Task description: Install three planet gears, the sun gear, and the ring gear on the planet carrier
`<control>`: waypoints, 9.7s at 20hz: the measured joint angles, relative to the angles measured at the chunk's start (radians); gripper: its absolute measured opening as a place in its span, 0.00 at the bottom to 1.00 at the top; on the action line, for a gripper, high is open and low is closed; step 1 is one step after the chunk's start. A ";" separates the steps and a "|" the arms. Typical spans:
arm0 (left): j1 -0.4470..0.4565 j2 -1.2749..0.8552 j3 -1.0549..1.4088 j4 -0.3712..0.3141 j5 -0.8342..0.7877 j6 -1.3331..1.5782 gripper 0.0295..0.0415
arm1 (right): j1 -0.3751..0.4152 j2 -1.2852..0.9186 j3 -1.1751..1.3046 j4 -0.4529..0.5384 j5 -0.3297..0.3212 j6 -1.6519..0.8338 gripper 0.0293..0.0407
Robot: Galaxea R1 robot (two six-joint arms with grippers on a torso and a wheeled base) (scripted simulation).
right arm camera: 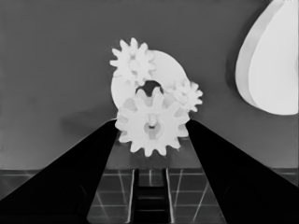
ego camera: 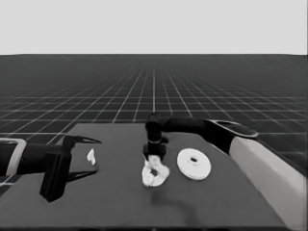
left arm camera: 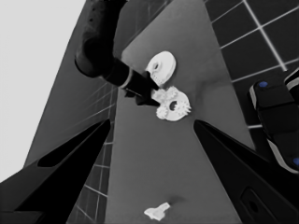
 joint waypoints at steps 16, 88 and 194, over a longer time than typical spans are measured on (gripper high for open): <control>0.000 0.000 0.000 0.000 0.000 0.000 0.75 | -0.128 0.026 -0.086 -0.114 0.040 -0.003 0.14; 0.000 0.000 0.000 0.000 0.000 0.000 0.75 | -0.136 0.025 -0.088 -0.115 0.040 0.750 0.13; 0.000 0.000 0.000 0.000 0.000 0.000 0.75 | -0.086 0.008 -0.058 -0.079 0.028 -0.044 0.49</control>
